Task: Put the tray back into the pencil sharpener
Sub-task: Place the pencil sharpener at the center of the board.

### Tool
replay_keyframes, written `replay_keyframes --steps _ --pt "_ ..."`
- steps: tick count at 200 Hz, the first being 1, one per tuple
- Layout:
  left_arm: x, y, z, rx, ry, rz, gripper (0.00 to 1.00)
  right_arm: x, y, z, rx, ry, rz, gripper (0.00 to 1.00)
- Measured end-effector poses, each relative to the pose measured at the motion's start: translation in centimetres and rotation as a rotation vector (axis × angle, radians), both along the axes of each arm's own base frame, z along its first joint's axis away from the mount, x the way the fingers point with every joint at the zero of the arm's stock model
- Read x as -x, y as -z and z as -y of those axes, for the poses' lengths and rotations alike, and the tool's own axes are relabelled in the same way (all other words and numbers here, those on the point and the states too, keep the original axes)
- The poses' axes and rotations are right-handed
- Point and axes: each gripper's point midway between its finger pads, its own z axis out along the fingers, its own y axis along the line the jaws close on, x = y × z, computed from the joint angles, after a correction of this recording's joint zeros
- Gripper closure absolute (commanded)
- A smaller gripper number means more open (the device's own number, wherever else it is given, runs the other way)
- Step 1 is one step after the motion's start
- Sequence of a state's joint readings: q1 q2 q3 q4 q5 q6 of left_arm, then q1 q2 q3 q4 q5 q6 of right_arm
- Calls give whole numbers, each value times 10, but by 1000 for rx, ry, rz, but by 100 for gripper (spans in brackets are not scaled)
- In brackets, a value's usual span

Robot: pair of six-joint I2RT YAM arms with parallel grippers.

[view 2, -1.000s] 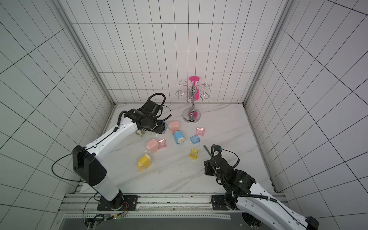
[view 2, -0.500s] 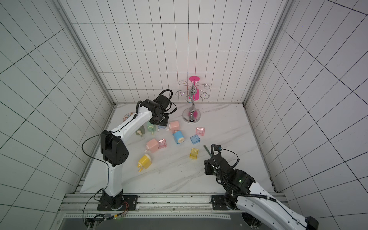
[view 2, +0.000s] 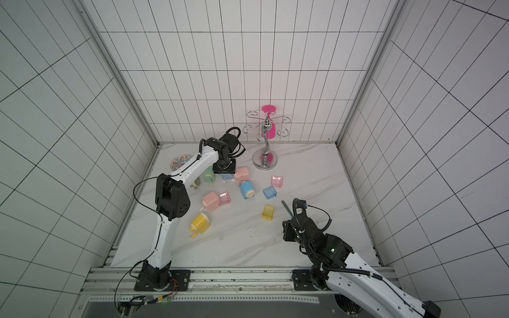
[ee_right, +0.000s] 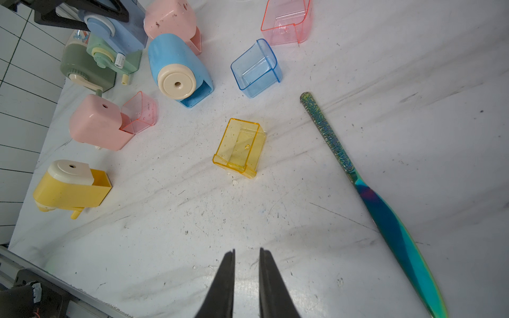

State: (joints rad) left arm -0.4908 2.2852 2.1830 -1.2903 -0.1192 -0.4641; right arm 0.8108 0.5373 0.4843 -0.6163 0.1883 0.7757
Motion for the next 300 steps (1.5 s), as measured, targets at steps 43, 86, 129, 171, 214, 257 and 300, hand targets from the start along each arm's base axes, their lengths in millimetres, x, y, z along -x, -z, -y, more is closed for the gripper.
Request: replay_keyframes --steps 43,86,129,171,214,257,300 --pt "-6 12 -15 17 -75 -14 100 0 0 0 -1 2 -2 80" --pt "-15 15 -19 31 -99 3 98 0 0 0 0 -1 -3 80" --pt "-19 27 -18 21 -104 1 93 0 0 0 1 -4 -3 80" --pt "-21 47 -19 0 -113 -21 88 0 1 0 0 -7 -4 80" --pt "-23 46 -18 2 -119 -12 59 0 0 0 -1 -7 -4 80" --pt "-23 48 -18 8 -121 -1 45 0 1 0 2 -8 -3 80" --pt "-23 52 -17 13 -117 2 27 0 1 0 6 -13 -3 80"
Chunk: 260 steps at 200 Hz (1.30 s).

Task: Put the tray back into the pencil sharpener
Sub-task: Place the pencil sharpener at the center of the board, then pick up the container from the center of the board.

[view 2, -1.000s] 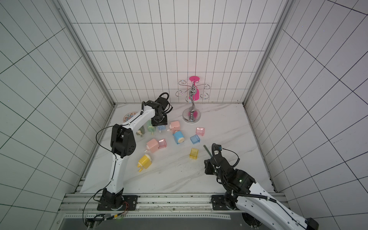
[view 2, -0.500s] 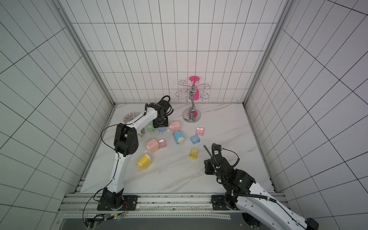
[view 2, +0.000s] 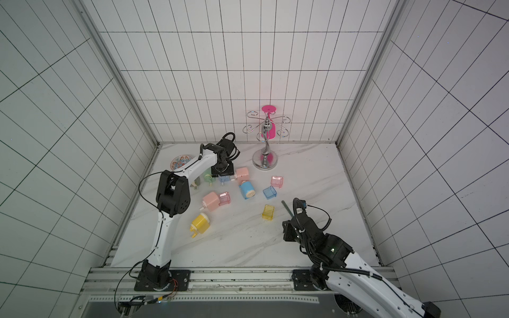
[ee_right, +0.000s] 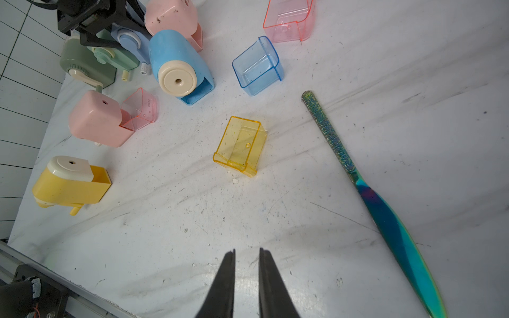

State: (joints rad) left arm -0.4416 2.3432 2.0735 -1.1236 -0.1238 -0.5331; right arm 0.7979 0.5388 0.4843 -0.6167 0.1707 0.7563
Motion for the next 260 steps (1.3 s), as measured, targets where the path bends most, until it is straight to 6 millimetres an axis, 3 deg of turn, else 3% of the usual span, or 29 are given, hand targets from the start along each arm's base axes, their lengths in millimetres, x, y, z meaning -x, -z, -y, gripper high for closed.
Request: replay_keyframes --steps 47,75,107,141,168,204,225,260 --pt "1 3 0 -2 3 0 25 0 0 0 2 -2 2 80" --pt "2 -6 1 -11 19 20 23 0 0 0 2 -3 3 78" --pt "12 -34 6 -16 55 76 22 0 -1 1 6 -8 10 75" --pt "30 -84 15 -6 97 173 21 1 0 2 14 -9 6 75" --pt "55 -131 21 10 134 282 22 1 2 4 24 -7 0 75" --pt "105 -186 20 46 248 474 21 3 4 5 46 -20 -2 74" --pt "131 -195 1 46 323 571 20 2 8 5 75 -38 -7 73" --pt "164 -185 -25 5 465 680 20 1 15 -1 123 -86 -27 72"
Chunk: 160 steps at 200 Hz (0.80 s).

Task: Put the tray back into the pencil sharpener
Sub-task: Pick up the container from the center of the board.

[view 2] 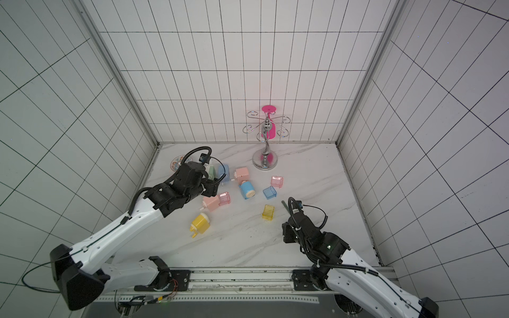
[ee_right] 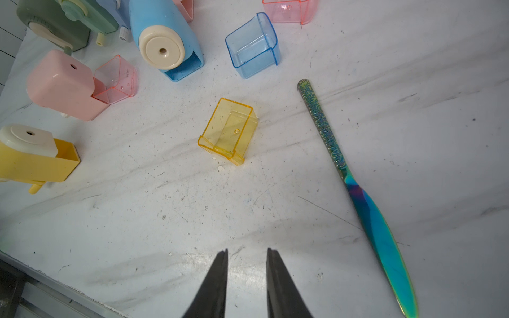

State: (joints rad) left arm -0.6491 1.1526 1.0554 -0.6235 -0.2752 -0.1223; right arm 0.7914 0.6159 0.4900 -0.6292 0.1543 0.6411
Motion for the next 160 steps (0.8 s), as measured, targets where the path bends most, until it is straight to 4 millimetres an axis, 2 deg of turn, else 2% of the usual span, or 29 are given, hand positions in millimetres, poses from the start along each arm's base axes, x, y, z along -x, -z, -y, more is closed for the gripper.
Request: replay_keyframes --steps 38,65,91,125,160 --pt "21 6 -20 -70 87 130 18 -11 -7 -24 -8 -59 -20 73" --pt "12 -1 -42 -89 42 167 18 -21 -4 -41 6 -85 -51 74" --pt "3 5 -62 -103 -26 151 19 -32 3 -53 41 -95 -89 74" --pt "1 15 -66 -96 -48 125 23 -46 5 -73 56 -118 -113 73" --pt "6 19 -54 -59 21 105 24 -52 4 -94 4 -155 -115 72"
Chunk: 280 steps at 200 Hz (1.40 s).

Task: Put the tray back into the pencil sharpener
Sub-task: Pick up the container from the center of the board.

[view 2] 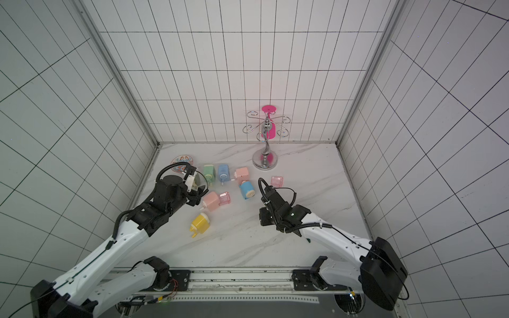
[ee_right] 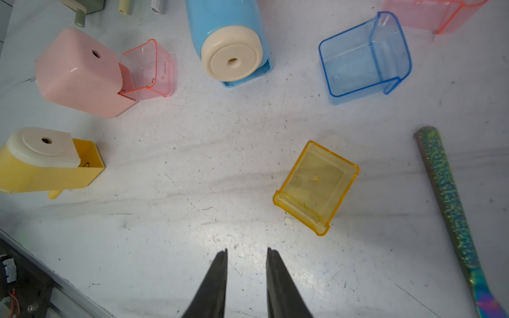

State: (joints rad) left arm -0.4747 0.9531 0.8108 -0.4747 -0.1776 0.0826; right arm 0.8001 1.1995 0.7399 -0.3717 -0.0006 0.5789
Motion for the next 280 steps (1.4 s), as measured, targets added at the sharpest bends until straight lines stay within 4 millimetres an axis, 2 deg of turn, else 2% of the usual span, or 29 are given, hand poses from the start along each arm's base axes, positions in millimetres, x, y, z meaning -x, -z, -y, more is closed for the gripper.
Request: replay_keyframes --steps 35,56,88,106,122,145,175,204,247,280 --pt "11 8 8 -25 90 -16 21 -2 -2 -12 -58 -12 -4 72" --pt "19 8 10 -76 138 -4 20 0 -2 -9 -72 -3 4 72" --pt "37 0 18 -169 231 49 20 -4 -2 18 -61 95 23 71" --pt "42 0 14 -212 238 55 20 -11 1 39 -38 183 32 68" --pt "44 -1 9 -235 235 57 20 -16 9 55 -2 257 23 64" --pt "46 -5 6 -236 228 79 20 -22 27 67 61 310 -14 63" --pt "49 -2 4 -230 226 83 20 -22 60 70 158 316 -96 63" --pt "51 3 4 -221 224 77 20 -23 75 66 182 307 -139 65" --pt "51 -1 5 -202 222 93 20 -28 71 63 162 324 -128 63" --pt "50 -2 6 -192 219 108 20 -32 48 70 136 370 -62 60"
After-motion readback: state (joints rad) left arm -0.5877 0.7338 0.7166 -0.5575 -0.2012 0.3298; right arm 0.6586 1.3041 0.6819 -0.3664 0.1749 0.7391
